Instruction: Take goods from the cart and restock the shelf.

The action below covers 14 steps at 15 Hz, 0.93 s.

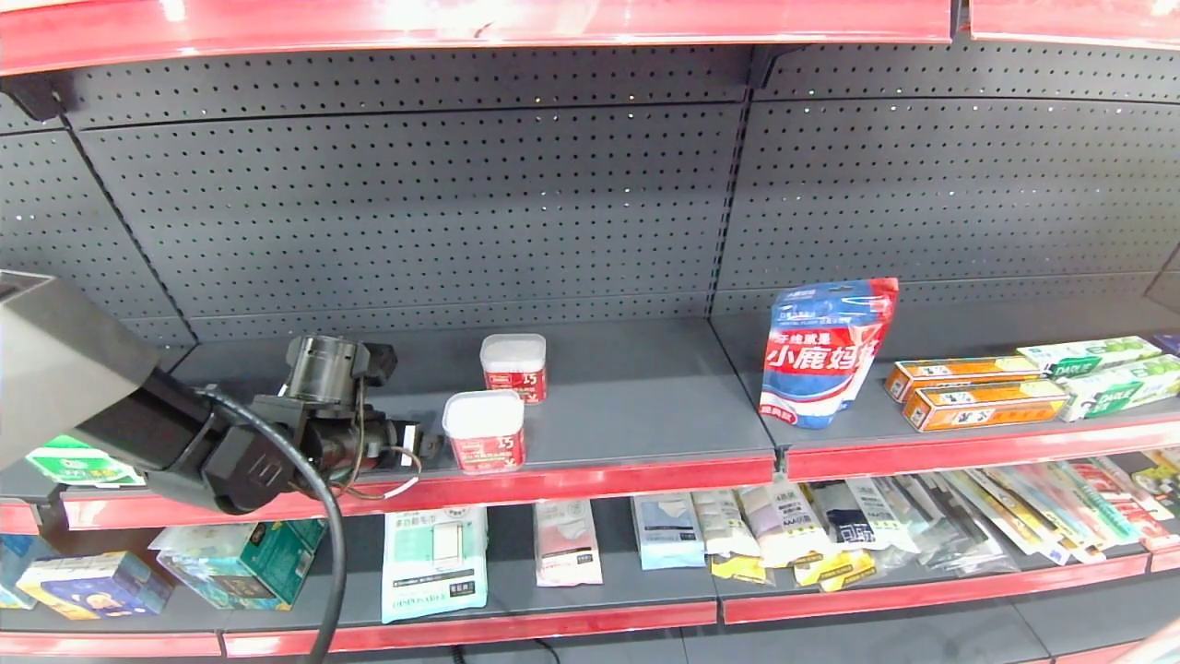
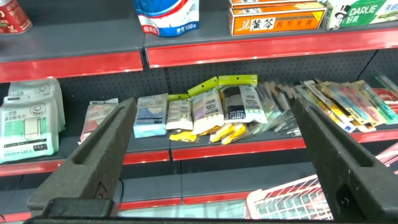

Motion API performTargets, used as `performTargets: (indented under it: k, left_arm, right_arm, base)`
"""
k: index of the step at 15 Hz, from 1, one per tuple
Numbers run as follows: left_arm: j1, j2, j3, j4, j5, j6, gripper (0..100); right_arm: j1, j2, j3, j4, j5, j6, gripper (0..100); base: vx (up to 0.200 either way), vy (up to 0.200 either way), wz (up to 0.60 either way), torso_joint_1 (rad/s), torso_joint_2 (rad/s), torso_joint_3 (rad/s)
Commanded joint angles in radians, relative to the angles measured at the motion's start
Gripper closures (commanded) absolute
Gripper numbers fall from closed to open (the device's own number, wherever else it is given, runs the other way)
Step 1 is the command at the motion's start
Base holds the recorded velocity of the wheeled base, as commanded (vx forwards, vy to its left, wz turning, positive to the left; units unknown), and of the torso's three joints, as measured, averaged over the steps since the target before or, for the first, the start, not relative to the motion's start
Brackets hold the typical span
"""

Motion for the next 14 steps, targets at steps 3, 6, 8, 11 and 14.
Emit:
performTargets:
  k: [3,6,8,11,14]
  left_arm:
    - [-0.014,-0.028,0.014,-0.001,-0.007,0.004,0]
    - [-0.032,-0.033,0.025,-0.001,-0.024,0.005,0]
    - [-0.032,-0.027,0.022,-0.002,-0.024,0.005,0]
    - [-0.032,-0.016,0.02,-0.008,-0.024,0.005,0]
    - [-0.032,-0.009,0.017,-0.012,-0.024,0.005,0]
  right_arm:
    - [0.0,0.002,0.0,0.0,0.001,0.001,0]
    - [0.0,0.002,0.0,0.0,-0.001,0.001,0]
    - [0.0,0.001,0.0,0.0,0.001,-0.001,0]
    - [0.0,0.001,0.0,0.0,-0.001,0.001,0]
    - [0.0,0.001,0.0,0.0,-0.001,0.001,0]
  base:
    - [0.0,0.0,0.0,0.0,0.0,0.0]
    - [0.0,0.0,0.0,0.0,0.0,0.0]
    - [0.0,0.0,0.0,0.0,0.0,0.0]
    - [0.0,0.0,0.0,0.0,0.0,0.0]
    - [0.0,0.0,0.0,0.0,0.0,0.0]
